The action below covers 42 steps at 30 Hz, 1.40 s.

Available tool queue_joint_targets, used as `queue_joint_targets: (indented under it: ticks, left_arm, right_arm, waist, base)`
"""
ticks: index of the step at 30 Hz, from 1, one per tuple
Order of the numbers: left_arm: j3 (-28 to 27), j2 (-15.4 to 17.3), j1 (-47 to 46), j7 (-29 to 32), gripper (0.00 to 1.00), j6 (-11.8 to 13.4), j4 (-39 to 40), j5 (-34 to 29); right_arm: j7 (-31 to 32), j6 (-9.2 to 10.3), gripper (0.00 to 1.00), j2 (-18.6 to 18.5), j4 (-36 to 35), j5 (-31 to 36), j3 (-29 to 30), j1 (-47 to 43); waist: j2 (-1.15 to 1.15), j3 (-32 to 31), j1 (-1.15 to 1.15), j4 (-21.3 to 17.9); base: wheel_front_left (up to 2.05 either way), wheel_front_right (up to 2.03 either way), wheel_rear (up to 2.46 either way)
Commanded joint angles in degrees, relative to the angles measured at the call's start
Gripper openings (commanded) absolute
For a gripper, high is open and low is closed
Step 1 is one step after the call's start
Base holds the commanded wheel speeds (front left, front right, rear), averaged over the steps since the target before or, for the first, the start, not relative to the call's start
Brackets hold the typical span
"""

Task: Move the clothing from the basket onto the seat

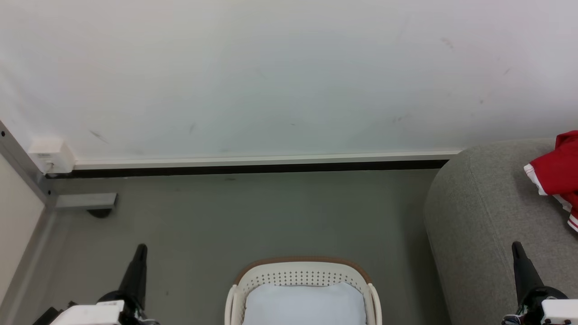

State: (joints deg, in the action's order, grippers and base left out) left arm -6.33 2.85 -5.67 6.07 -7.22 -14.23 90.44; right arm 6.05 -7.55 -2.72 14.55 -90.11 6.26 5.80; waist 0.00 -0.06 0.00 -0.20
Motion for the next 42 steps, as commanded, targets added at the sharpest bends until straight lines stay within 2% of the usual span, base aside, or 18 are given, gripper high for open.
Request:
queue_joint_targets:
  ticks: [1, 5, 42]
  left_arm:
    - [-0.26, 0.10, -0.76, 0.36, 0.00, -0.32, 0.24, 0.93]
    - [-0.37, 0.05, -0.93, 0.74, 0.00, -0.43, 0.24, 2.49]
    - [-0.32, 0.06, -0.87, 0.69, 0.00, -0.42, 0.26, 2.32]
  right_arm:
    - [0.43, 0.11, 0.00, -0.29, -0.58, -1.32, 0.35, 0.73]
    - [0.73, 0.12, 0.00, -0.28, -0.86, -2.57, 0.50, 0.74]
    - [0.69, 0.12, 0.00, -0.28, -0.75, -2.33, 0.46, 0.72]
  waist:
    - [0.00, 0.05, 0.00, 0.05]
    - [0.00, 0.23, 0.00, 0.20]
    - [0.00, 0.23, 0.00, 0.20]
  base:
    - [0.00, 0.00, 0.00]
    - [0.00, 0.00, 0.00]
    - [0.00, 0.00, 0.00]
